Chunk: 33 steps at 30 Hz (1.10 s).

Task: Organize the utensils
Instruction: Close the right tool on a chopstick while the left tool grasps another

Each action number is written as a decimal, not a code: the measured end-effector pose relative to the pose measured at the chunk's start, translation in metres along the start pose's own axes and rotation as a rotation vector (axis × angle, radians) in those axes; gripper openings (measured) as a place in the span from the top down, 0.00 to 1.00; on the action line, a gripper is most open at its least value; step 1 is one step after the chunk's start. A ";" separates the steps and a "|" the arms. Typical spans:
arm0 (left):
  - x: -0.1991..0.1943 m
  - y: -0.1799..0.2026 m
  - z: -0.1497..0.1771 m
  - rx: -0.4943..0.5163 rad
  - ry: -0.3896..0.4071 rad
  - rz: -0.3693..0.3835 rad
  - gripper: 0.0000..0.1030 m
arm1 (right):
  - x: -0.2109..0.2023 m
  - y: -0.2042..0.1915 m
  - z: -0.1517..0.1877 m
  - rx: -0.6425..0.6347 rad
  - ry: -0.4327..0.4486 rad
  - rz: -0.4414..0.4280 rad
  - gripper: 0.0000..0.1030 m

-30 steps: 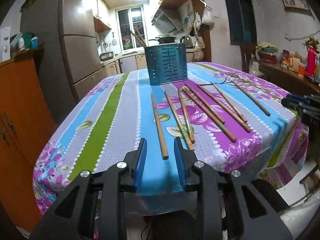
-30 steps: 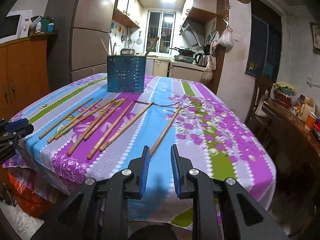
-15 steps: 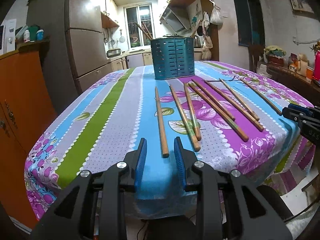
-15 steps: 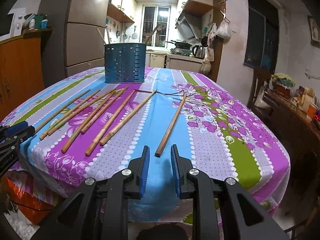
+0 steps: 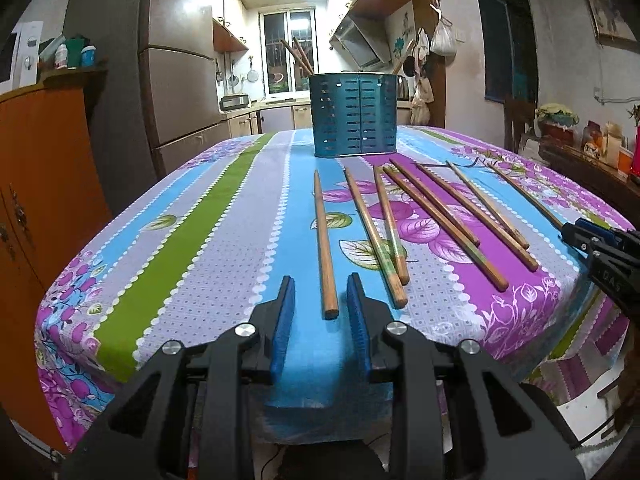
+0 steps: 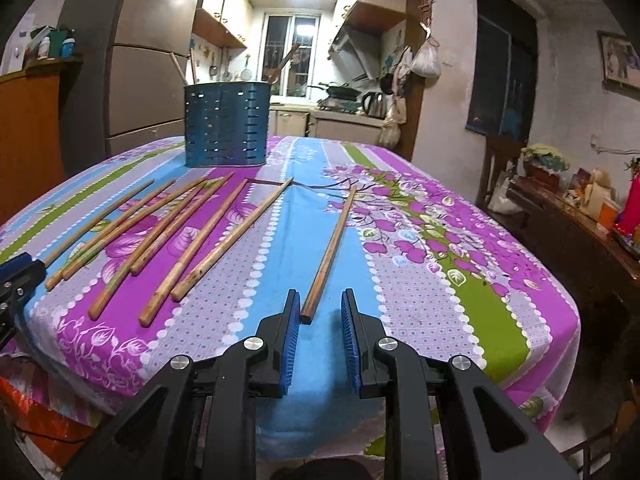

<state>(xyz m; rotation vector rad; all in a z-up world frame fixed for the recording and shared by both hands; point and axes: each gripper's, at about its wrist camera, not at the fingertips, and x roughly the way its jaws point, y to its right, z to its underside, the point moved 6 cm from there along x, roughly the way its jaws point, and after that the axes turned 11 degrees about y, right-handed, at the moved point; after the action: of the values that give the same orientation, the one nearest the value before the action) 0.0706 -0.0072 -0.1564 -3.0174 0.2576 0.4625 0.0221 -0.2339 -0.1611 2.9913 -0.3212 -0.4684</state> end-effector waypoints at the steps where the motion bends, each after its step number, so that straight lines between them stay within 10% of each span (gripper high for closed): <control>1: 0.000 0.001 0.001 -0.001 0.005 0.001 0.80 | 0.000 0.000 0.000 -0.003 0.006 0.007 0.78; 33: -0.012 -0.004 0.000 -0.017 0.013 0.017 0.95 | -0.014 0.014 0.004 0.059 -0.022 -0.017 0.93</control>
<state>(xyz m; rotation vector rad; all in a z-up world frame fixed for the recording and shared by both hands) 0.0599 -0.0011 -0.1525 -3.0377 0.2825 0.4484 0.0049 -0.2447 -0.1587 3.0503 -0.3175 -0.5018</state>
